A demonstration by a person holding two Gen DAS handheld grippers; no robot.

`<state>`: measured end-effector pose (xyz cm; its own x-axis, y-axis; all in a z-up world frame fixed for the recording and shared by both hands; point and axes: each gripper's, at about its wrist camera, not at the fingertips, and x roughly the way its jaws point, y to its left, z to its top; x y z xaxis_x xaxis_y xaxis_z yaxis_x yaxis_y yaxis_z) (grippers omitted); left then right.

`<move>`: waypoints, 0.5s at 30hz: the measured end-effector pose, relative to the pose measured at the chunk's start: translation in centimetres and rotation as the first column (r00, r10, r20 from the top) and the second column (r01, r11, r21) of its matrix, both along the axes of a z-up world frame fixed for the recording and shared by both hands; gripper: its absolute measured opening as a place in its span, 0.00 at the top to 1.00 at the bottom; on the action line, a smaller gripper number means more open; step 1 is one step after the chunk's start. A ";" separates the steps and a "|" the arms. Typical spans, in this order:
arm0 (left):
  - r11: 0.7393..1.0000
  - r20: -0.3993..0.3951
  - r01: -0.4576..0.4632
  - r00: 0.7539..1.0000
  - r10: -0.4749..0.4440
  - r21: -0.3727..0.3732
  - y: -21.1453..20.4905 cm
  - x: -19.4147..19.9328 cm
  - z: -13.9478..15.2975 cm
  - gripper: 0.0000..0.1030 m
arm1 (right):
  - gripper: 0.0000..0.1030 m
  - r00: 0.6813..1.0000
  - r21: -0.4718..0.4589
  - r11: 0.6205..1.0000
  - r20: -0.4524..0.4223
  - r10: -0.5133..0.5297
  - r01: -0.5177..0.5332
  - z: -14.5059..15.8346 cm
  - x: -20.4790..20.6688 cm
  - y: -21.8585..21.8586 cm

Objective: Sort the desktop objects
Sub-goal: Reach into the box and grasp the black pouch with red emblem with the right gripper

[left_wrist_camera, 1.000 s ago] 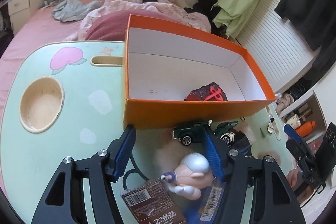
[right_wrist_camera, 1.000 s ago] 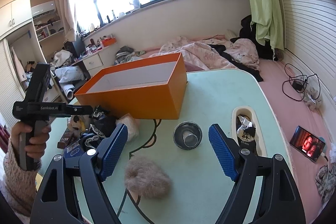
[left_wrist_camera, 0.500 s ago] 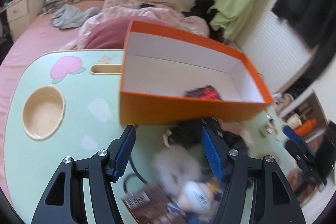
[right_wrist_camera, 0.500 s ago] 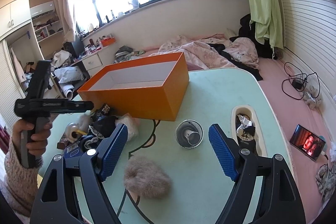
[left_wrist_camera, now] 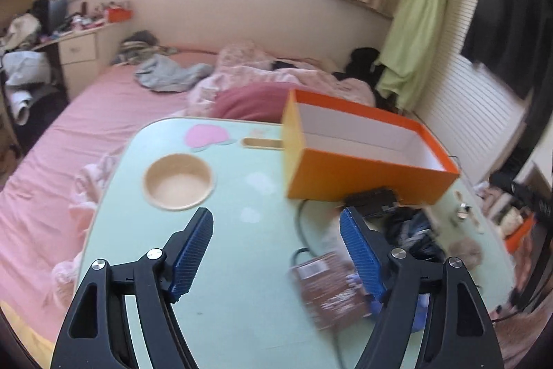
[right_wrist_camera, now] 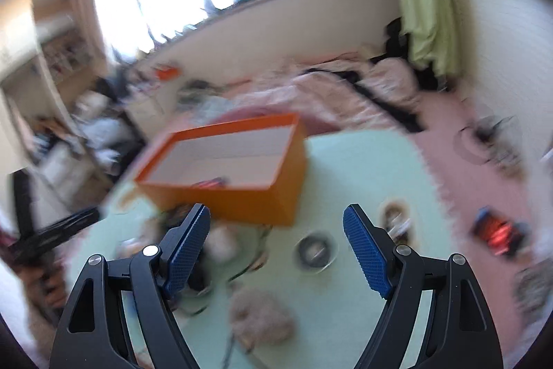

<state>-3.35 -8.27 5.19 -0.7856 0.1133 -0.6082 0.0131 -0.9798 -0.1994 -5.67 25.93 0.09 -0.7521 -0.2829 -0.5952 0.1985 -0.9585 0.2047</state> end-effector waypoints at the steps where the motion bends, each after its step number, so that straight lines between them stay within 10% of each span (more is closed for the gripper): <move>1: 0.999 -0.013 -0.041 0.999 0.041 0.014 -0.5 0.0 -0.4 0.27 | 0.23 1.000 0.050 0.999 0.012 -0.020 0.019 0.0 -1.0 -0.6; 6: 0.992 -0.010 -0.048 0.999 0.049 0.117 -1.8 0.0 -2.1 0.27 | 0.23 0.985 0.063 0.998 0.172 0.019 -0.031 -2.3 -5.0 -3.2; 15: 0.991 0.001 -0.034 0.999 0.035 0.129 -1.9 -0.1 -2.5 0.26 | 0.23 0.977 0.085 0.996 0.214 -0.021 0.003 -3.8 -6.5 -4.1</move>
